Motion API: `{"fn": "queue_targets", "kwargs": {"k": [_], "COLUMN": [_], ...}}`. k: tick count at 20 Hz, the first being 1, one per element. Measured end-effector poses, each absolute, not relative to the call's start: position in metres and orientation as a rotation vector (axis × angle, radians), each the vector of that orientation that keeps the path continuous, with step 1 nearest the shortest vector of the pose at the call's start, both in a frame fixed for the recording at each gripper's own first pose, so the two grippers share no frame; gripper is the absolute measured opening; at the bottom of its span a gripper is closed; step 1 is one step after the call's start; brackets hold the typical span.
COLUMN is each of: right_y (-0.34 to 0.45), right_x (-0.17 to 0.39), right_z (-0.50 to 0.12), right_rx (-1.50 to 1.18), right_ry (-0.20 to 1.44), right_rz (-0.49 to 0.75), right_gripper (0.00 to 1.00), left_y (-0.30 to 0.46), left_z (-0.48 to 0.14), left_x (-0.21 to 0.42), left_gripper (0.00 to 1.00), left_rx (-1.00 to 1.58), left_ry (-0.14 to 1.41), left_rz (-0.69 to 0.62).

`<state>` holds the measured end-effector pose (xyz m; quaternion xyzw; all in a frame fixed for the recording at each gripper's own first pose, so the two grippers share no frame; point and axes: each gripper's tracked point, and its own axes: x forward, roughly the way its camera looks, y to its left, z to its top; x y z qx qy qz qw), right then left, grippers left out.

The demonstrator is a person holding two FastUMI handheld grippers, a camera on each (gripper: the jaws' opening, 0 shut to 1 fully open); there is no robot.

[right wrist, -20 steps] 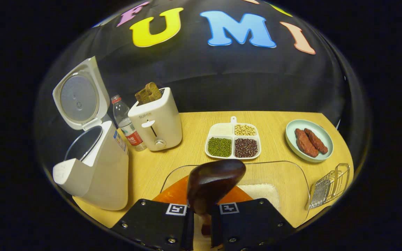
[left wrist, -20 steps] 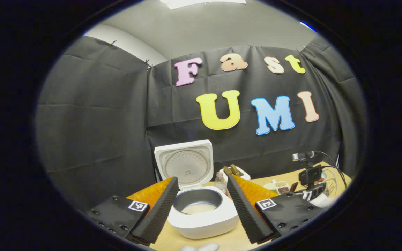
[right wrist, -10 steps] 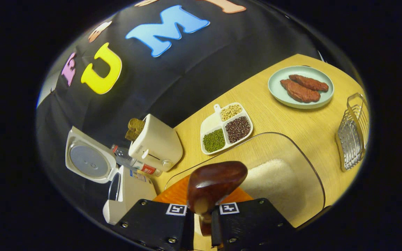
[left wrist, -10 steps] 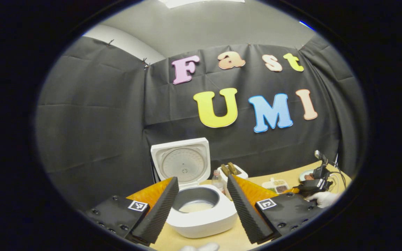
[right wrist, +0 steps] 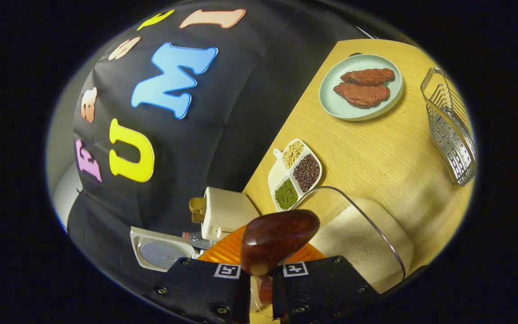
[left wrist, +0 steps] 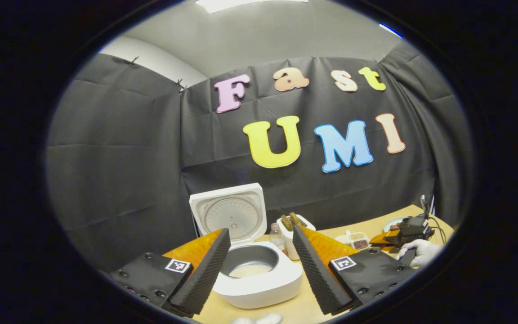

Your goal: Close the left gripper, press the button to open the rice cooker; take a wooden spoon from the chopstick holder with the right hand, scoop a spoonful of rice and pour it into the rice cooker, then put the wooden spoon back into the chopstick holder.

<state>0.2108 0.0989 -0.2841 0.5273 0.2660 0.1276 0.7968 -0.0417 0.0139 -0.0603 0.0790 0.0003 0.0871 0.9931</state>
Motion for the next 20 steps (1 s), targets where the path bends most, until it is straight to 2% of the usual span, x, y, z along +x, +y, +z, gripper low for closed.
{"fn": "queue_targets", "kwargs": {"k": [10,20], "right_y": [0.066,0.078], "right_x": [0.210,0.207], "right_z": [-0.273,-0.219], "right_rx": [1.303,1.343], "right_ry": [0.520,0.473], "right_rz": [0.255,0.296], "right_gripper": [0.19,0.19], "left_y": [0.002,0.012], "left_z": [-0.044,-0.038], "left_x": [-0.044,-0.052], "left_gripper": [0.95,0.99], "left_rx": [0.179,0.183], "left_ry": [-0.023,-0.035], "left_rz": [0.162,0.154]}}
